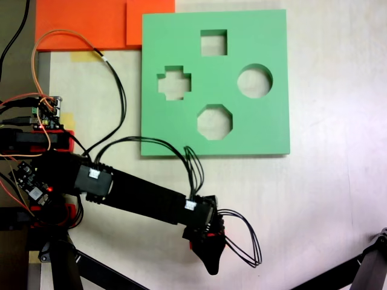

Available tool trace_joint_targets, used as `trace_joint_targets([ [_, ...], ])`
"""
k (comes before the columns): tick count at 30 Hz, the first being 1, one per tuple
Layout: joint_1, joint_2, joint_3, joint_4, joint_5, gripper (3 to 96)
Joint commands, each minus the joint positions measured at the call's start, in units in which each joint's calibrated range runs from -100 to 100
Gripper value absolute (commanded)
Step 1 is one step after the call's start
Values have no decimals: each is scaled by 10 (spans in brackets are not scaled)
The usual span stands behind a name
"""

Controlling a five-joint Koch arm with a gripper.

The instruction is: Put the cross columnar block into the corresponding hole

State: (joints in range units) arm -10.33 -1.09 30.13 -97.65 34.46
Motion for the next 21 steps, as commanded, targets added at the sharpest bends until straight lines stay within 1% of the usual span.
trace_joint_targets([
  [1, -5, 35, 31, -23, -7, 952],
  [12, -16, 131, 29, -5, -11, 944],
  [13, -17, 137, 28, -1, -11, 928],
  [16, -21, 145, 23, 7, -10, 791],
  [17, -22, 146, 20, 10, -10, 728],
  [21, -25, 145, 10, 14, -11, 571],
])
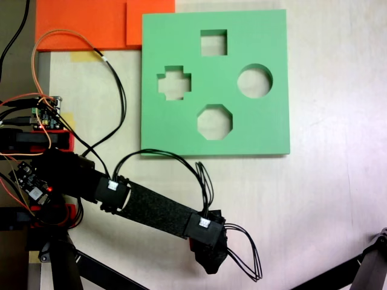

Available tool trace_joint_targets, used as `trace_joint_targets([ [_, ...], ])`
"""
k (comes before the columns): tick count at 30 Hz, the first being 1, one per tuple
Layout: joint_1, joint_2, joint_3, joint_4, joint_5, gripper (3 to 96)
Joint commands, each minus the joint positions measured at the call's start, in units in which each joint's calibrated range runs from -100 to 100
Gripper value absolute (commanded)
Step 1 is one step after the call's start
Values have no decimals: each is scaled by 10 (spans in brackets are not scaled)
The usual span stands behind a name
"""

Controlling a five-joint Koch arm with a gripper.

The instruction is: Put the cross columnar block into the corresponding hole

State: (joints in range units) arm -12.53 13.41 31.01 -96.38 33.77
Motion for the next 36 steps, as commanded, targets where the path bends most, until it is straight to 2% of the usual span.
trace_joint_targets([
  [1, -3, -1, -2, 1, -4, 542],
  [4, -4, -13, -16, 1, -5, 464],
  [9, -3, -74, -74, 1, -4, 417],
  [21, 31, -349, -123, -36, 49, 416],
  [29, 157, -543, -119, -36, 189, 417],
  [36, 309, -511, -101, -36, 340, 417],
])
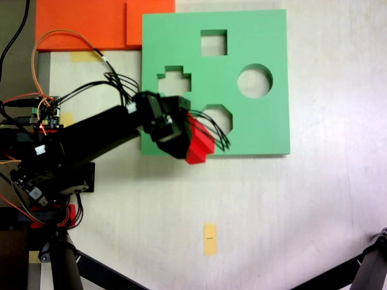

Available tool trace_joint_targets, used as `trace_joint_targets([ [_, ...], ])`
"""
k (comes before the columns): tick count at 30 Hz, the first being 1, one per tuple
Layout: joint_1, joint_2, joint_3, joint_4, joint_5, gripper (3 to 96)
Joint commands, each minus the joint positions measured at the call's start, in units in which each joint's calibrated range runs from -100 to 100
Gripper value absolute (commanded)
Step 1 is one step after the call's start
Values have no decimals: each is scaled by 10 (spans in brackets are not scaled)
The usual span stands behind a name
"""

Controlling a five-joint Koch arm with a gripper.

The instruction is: Put the cross columnar block into the corresponding hole

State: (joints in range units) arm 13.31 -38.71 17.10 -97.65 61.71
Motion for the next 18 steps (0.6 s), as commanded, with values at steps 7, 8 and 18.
trace_joint_targets([
  [7, 126, 213, 171, -23, 141, 417],
  [8, 131, 235, 185, -23, 150, 417],
  [18, 153, 365, 245, -23, 182, 419],
])
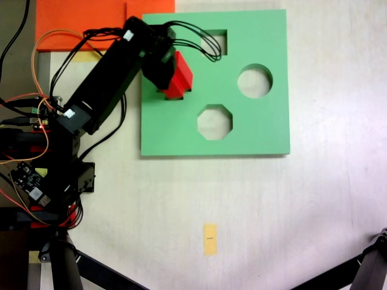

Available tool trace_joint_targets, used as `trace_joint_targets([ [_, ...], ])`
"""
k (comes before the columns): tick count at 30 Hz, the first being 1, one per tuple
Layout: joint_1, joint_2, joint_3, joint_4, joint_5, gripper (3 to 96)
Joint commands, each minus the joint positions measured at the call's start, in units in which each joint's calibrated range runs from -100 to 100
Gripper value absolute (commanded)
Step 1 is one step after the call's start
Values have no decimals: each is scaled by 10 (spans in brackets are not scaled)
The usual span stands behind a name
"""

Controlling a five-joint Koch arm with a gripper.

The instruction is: Put the cross columnar block into the corresponding hole

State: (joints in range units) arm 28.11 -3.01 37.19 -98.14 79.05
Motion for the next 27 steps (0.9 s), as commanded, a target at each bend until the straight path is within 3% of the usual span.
trace_joint_targets([
  [1, 6, 13, 44, -19, 11, 417],
  [27, 26, 19, 44, -19, 42, 419],
])
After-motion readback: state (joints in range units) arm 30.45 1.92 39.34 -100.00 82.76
